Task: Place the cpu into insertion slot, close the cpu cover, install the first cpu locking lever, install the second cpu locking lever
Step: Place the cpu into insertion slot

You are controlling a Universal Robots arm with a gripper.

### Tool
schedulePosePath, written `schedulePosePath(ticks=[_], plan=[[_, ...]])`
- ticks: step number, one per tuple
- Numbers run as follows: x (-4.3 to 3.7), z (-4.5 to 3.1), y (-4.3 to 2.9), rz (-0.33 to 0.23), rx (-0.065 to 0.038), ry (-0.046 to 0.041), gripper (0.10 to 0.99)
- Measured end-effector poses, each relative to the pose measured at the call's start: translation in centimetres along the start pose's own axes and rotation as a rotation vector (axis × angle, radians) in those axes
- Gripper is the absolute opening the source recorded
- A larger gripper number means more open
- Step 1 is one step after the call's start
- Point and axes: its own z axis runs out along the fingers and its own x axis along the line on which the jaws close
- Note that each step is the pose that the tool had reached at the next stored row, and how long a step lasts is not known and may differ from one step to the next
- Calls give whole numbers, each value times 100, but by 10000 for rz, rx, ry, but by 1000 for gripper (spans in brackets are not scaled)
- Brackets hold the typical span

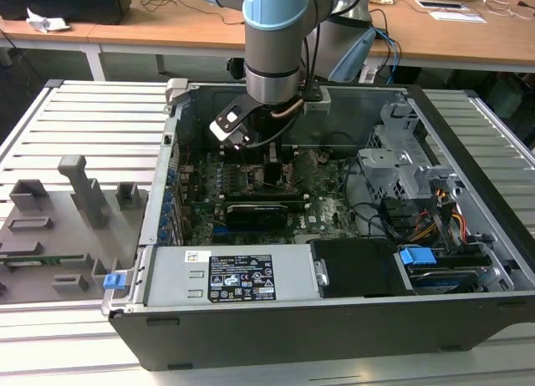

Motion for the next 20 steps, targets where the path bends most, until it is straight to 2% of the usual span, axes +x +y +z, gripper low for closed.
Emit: schedulePosePath(ticks=[5,12,13,14,20], plan=[[0,-23,1,0,4,-2,580],[1,-57,3,0,3,0,153],[1,-61,3,0,3,0,153],[1,-63,3,0,3,1,106],[2,-84,4,0,3,-3,106]])
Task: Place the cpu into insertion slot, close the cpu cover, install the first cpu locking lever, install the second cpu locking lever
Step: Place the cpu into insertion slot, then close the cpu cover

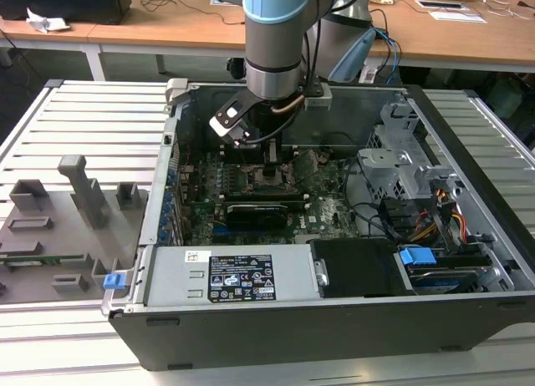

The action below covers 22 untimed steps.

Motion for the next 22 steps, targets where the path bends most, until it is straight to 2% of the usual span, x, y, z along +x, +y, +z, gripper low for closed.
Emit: schedulePosePath(ticks=[11,22], plan=[[1,-38,2,3,-1,0,106],[3,-131,6,3,2,-2,106]])
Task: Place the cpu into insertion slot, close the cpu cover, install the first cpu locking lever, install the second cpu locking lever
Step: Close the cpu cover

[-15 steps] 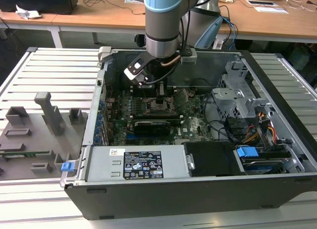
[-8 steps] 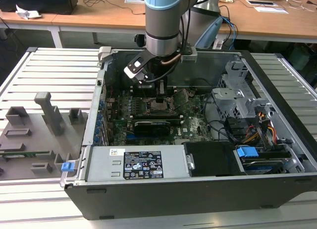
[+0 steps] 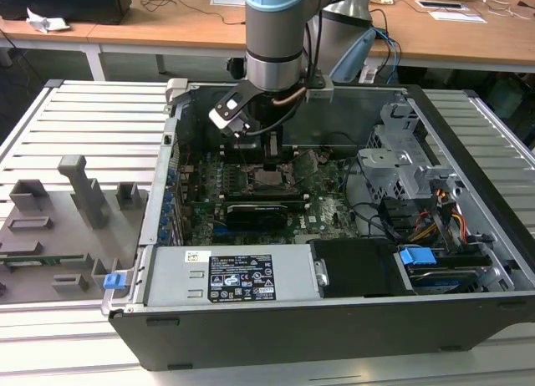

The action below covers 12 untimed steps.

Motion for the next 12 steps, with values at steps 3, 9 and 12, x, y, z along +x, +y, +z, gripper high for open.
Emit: schedulePosePath(ticks=[3,9,12], plan=[[1,-8,1,0,-1,3,106],[1,-42,2,0,0,-1,106],[2,-51,3,0,1,-3,106]])
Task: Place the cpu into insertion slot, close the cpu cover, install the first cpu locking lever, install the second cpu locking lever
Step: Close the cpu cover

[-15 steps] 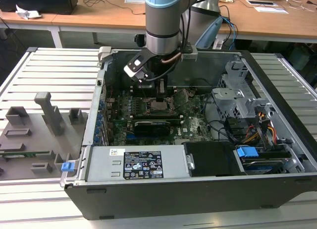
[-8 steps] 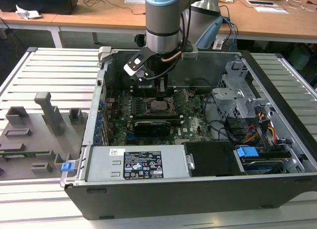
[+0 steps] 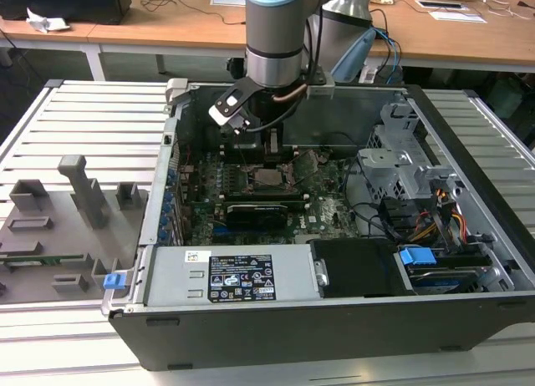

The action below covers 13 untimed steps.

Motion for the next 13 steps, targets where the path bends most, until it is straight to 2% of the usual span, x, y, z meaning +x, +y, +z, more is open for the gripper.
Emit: schedulePosePath(ticks=[8,13], plan=[[5,-56,3,0,-1,1,106],[21,-231,11,1,0,1,106]])
